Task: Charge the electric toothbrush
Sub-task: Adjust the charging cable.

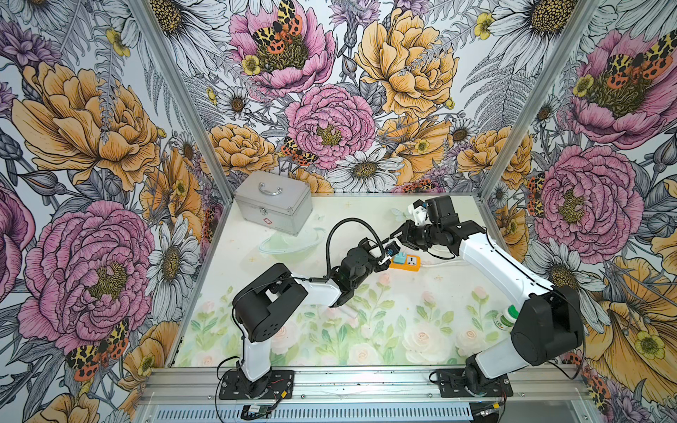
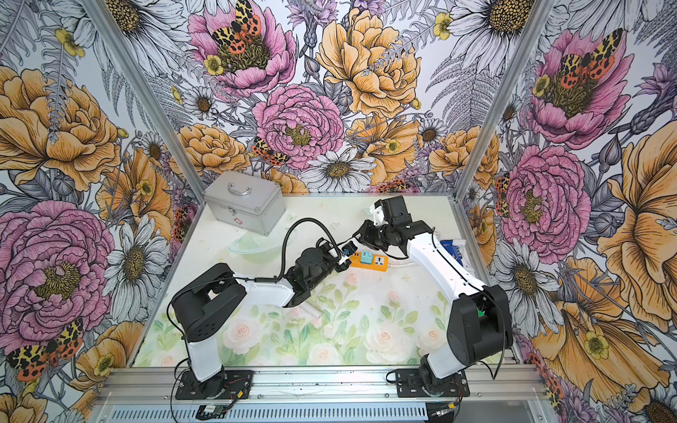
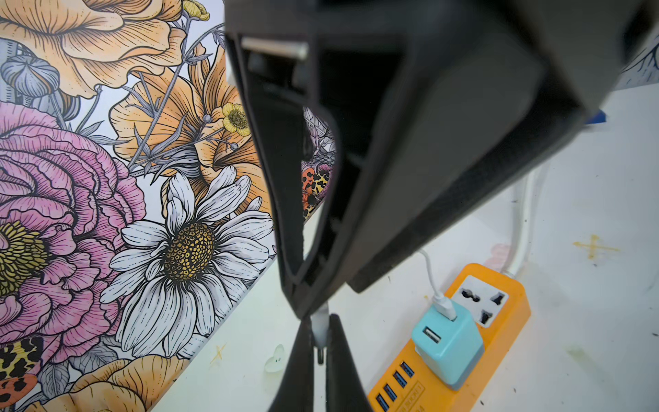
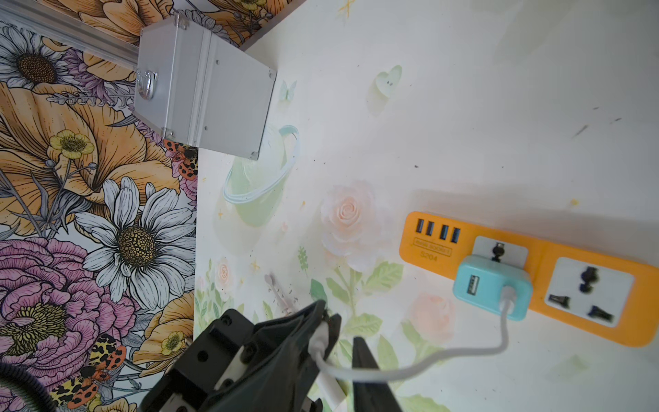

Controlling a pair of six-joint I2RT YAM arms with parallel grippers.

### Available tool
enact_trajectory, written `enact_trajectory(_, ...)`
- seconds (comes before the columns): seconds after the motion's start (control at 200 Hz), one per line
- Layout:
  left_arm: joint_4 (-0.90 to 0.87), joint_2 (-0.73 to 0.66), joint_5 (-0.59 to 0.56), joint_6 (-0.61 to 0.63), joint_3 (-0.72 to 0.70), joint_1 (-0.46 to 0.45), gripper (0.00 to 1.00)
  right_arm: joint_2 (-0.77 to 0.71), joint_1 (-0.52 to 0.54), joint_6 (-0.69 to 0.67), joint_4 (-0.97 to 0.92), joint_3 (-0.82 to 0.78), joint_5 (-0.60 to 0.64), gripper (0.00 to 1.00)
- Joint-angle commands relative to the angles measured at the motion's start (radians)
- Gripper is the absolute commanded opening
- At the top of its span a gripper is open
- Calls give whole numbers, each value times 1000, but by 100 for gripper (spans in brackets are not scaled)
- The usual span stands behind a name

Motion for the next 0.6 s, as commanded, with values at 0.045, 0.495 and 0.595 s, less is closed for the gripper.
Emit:
enact_trajectory(0.045,21,-3,-14,18,6,-9,0,34,10,6,31,35,-10,24)
enact_trajectory(0.495,16,8,-28,36,23,-12,0,69,23,11,30,52,-19,0)
enact_trajectory(0.595,15,11,-28,35,28,-13,0,71,26,13,30,49,-17,0)
